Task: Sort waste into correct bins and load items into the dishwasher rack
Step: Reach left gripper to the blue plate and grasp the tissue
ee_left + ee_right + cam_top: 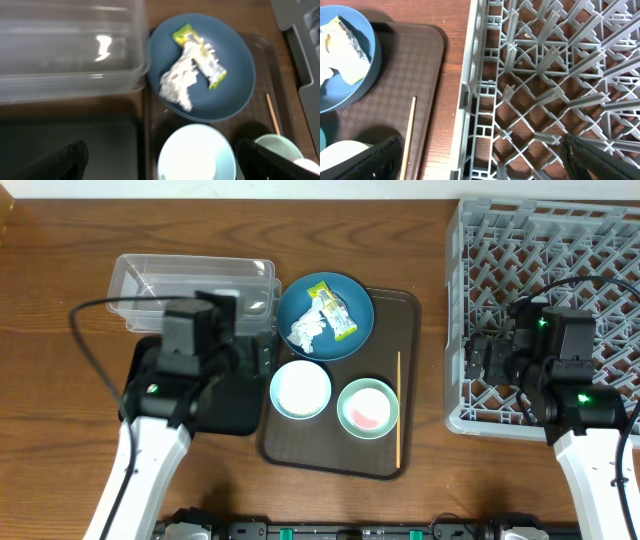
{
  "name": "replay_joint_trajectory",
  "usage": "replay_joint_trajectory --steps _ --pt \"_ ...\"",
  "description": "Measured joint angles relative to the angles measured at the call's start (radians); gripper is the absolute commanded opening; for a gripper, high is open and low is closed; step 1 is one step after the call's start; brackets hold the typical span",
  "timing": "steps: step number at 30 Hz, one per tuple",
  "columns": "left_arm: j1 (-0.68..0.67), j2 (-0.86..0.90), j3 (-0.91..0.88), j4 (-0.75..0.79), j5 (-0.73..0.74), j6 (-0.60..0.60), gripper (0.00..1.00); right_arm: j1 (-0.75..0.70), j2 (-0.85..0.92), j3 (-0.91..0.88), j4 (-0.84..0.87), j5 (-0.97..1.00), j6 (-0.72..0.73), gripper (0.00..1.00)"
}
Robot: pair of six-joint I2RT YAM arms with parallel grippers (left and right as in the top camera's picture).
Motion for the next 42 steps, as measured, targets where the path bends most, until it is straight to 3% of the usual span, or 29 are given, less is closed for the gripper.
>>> replay_joint_trajectory --steps 8,11,18,24,36,38,42 --pt "-0.118 0.252 0.168 0.109 -0.064 0.045 0.96 0.0 0.0 0.0 0.0 -0.005 0.0 0.99" --pt "-0.164 0.346 0.225 0.14 -0.09 0.089 0.91 0.0 0.0 0.0 0.0 -0.005 0.0 0.99" --pt "-0.251 0.513 0.242 0.165 -0.117 0.15 0.85 0.0 0.0 0.0 -0.001 -0.005 0.0 0.99" --pt "-0.258 0.623 0.242 0.167 -0.127 0.164 0.8 0.0 0.0 0.0 -0.001 -0.005 0.0 0.99" --pt "-0.258 0.755 0.242 0.221 -0.129 0.165 0.78 0.0 0.0 0.0 -0.001 -0.005 0.0 0.99" --pt "-0.258 0.769 0.242 0.226 -0.131 0.164 0.7 0.0 0.0 0.0 -0.001 -0.005 0.0 0.99" --pt "-0.258 0.777 0.242 0.231 -0.133 0.171 0.41 0.0 0.0 0.0 -0.001 -0.005 0.0 0.99"
